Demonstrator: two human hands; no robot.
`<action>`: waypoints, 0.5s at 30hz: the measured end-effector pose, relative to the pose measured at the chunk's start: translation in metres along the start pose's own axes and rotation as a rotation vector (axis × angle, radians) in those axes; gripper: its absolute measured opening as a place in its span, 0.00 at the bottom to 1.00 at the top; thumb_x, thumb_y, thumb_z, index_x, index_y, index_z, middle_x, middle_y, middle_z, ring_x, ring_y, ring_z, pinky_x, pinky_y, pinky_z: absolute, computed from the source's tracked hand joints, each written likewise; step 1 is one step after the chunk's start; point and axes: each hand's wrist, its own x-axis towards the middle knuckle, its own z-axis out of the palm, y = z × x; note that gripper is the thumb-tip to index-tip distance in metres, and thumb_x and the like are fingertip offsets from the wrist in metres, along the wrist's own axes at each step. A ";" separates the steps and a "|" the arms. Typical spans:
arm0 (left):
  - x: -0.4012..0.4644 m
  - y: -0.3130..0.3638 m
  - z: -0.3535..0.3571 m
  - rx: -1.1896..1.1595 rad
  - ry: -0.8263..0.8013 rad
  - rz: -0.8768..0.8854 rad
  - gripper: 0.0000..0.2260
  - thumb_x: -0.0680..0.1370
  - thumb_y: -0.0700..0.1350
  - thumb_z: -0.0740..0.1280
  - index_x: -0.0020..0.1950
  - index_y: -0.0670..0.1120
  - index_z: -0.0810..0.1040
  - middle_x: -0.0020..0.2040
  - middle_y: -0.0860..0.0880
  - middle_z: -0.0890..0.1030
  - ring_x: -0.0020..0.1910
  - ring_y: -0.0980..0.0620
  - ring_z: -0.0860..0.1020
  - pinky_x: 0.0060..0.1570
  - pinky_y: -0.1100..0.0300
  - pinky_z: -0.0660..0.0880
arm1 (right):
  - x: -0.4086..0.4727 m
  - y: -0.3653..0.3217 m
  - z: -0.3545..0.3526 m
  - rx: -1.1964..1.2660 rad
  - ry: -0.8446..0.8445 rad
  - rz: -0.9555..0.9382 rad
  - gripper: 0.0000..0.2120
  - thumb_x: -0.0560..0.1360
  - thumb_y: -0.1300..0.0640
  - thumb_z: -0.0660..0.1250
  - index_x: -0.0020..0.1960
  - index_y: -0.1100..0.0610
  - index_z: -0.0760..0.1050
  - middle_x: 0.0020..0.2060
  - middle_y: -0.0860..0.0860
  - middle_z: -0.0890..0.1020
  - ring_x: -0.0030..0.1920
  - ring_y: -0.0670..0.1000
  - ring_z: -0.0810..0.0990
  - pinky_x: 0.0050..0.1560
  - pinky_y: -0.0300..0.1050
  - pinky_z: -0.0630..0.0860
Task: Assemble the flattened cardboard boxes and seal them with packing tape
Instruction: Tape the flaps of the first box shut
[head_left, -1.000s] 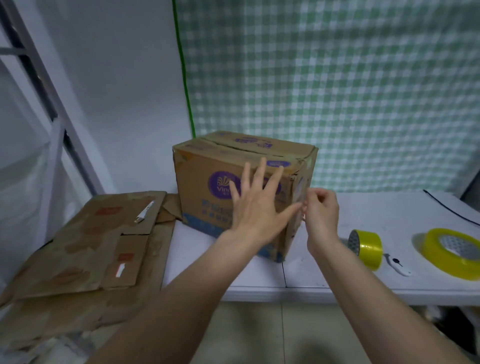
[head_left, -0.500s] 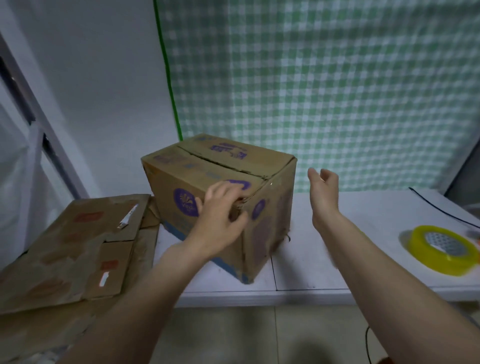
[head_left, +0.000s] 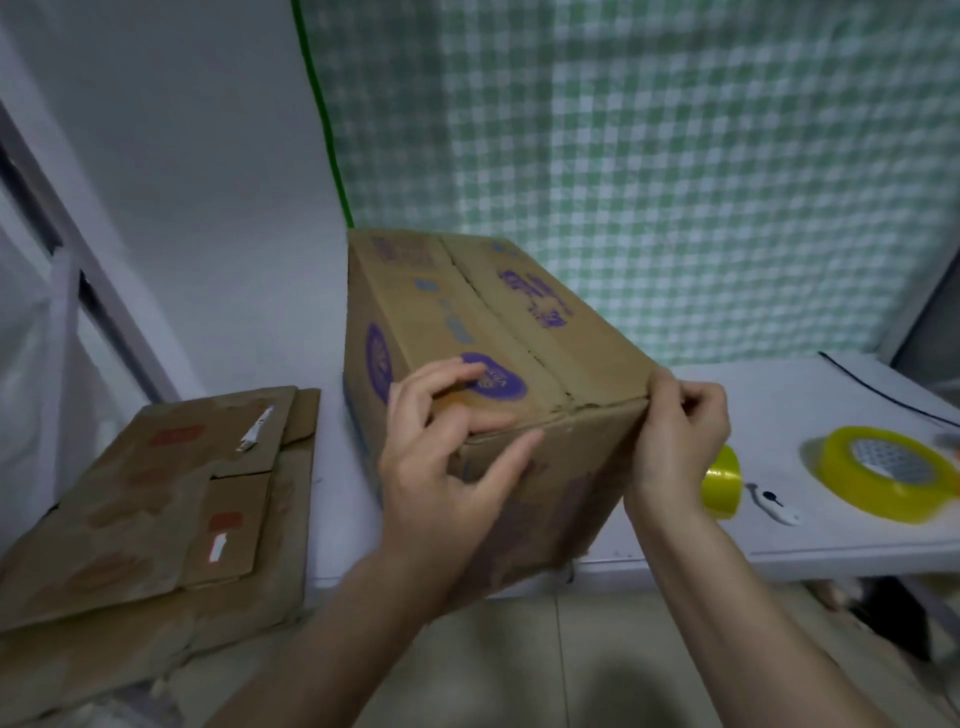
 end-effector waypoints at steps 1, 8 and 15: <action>0.005 -0.001 -0.004 -0.023 0.016 -0.008 0.11 0.72 0.48 0.73 0.41 0.40 0.83 0.53 0.42 0.79 0.58 0.43 0.77 0.61 0.51 0.72 | -0.005 0.000 -0.002 0.008 0.004 0.003 0.10 0.75 0.60 0.65 0.38 0.54 0.67 0.34 0.47 0.72 0.34 0.44 0.70 0.37 0.32 0.69; 0.013 0.015 -0.038 -0.021 0.141 -0.048 0.08 0.72 0.44 0.73 0.39 0.40 0.79 0.41 0.45 0.81 0.46 0.49 0.80 0.53 0.61 0.73 | -0.033 -0.040 -0.009 0.095 -0.037 -0.201 0.12 0.74 0.65 0.65 0.36 0.54 0.67 0.32 0.46 0.72 0.32 0.38 0.70 0.38 0.31 0.69; -0.001 -0.040 -0.006 -0.030 0.072 -0.066 0.13 0.74 0.48 0.72 0.40 0.39 0.77 0.44 0.44 0.79 0.46 0.49 0.79 0.50 0.60 0.75 | -0.014 -0.010 -0.005 0.055 -0.084 -0.157 0.13 0.74 0.64 0.65 0.35 0.53 0.67 0.31 0.47 0.71 0.32 0.41 0.68 0.40 0.38 0.68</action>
